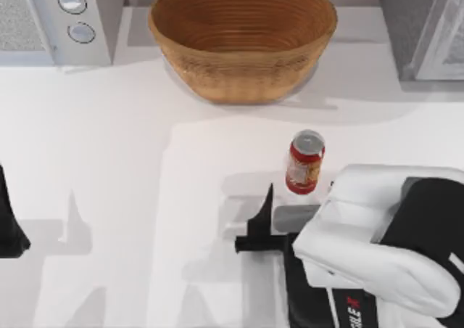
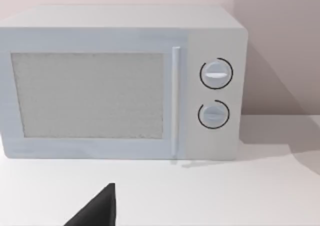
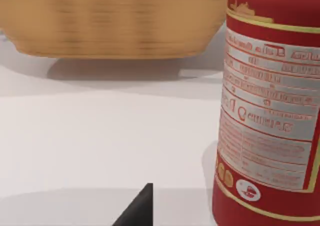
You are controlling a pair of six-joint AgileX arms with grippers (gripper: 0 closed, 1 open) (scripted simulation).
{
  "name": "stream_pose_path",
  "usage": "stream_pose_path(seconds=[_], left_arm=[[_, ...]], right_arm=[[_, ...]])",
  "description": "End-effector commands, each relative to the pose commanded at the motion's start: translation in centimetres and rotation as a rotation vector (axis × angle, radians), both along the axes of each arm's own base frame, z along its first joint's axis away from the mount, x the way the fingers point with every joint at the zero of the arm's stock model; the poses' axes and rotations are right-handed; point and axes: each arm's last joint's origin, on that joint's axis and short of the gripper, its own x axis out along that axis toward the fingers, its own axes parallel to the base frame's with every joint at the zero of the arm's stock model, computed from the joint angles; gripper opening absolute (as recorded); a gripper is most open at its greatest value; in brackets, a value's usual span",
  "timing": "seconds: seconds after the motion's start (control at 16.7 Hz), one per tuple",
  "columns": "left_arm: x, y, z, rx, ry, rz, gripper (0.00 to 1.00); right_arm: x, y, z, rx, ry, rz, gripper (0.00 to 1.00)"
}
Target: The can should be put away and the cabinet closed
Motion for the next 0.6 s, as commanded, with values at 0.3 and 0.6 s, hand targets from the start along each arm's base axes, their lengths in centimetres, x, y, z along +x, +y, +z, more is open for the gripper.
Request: stream_pose_path(seconds=[0.3, 0.6], left_arm=[[0.0, 0.0, 0.0, 0.0, 0.0, 0.0, 1.0], [0.0, 0.0, 0.0, 0.0, 0.0, 0.0, 1.0]], right_arm=[[-0.2, 0.1, -0.4, -0.002, 0.001, -0.001, 1.0], [1.7, 0.8, -1.3, 0.004, 0.012, 0.001, 1.0]])
